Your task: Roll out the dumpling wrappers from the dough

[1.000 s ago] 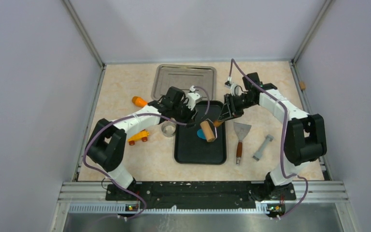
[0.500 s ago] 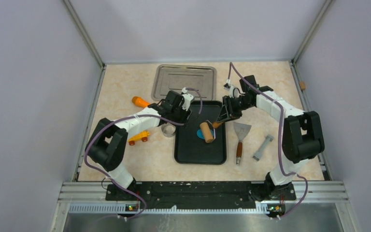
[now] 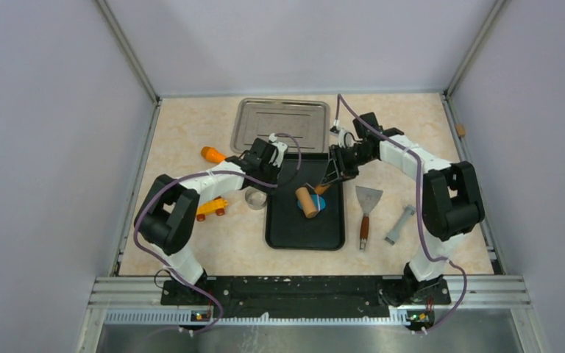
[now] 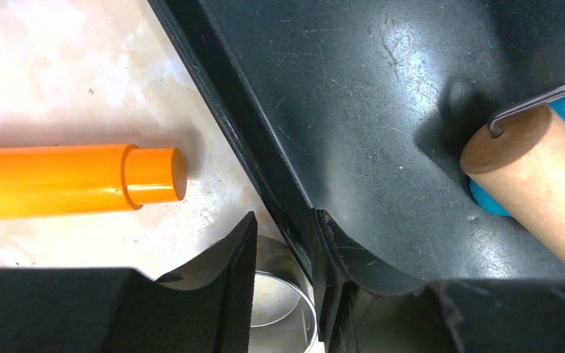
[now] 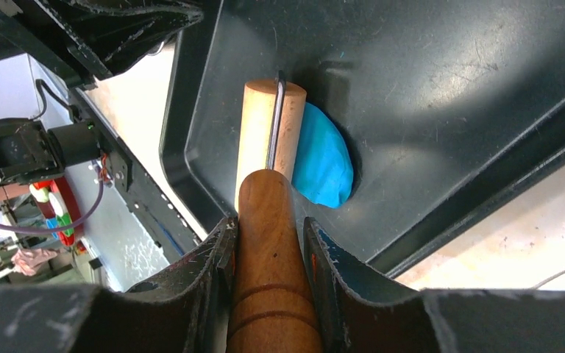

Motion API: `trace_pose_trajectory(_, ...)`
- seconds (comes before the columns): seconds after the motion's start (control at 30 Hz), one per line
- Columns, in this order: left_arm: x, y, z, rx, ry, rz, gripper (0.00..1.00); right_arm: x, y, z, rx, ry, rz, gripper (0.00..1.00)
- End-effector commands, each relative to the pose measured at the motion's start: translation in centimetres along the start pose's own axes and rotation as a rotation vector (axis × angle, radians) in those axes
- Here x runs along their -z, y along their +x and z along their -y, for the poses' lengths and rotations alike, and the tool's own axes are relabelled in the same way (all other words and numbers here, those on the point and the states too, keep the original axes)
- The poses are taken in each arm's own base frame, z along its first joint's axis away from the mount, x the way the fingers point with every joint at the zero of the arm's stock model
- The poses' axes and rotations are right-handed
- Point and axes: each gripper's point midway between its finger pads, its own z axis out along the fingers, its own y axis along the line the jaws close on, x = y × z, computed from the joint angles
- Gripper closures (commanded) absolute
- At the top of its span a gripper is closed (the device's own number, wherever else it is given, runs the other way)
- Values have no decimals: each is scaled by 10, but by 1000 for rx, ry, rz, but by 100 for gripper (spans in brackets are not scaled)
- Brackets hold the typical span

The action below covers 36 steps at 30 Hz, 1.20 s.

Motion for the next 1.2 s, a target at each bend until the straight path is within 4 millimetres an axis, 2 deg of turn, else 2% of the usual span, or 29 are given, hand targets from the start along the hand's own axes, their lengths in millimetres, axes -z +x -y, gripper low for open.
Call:
trace_pose_trajectory(0.0,-3,-9,5,13,30,19,67,-30,26,77,30,324,-105,100)
trace_pose_trajectory(0.13,-10,-6,8,20,47,-13,74,-37,17,71,47,299,-94,100)
trace_pose_trajectory(0.23,-13,-9,10,21,58,-15,78,-42,9,52,76,214,-80,100)
trace_pose_trajectory(0.33,-15,-13,9,23,55,-11,82,-45,-2,25,127,69,-65,100)
trace_pose_trajectory(0.43,-15,-16,9,21,55,-7,84,-42,-13,-2,168,-65,-45,100)
trace_pose_trajectory(0.53,-15,-20,8,21,52,2,85,-37,-22,-19,234,-141,-29,100)
trace_pose_trajectory(0.63,-15,-25,5,16,45,9,86,-20,-32,-32,272,-169,3,100)
trace_pose_trajectory(0.83,-12,-26,2,5,47,13,88,42,-55,-31,254,-185,119,100)
trace_pose_trajectory(0.93,-10,-27,5,-12,72,22,89,61,-55,-28,306,-168,135,100)
trace_pose_trajectory(1.07,-11,-33,13,-73,128,36,95,67,-40,-26,472,-184,73,100)
trace_pose_trajectory(1.17,-12,-38,15,-142,151,46,100,62,-38,-18,499,-179,39,100)
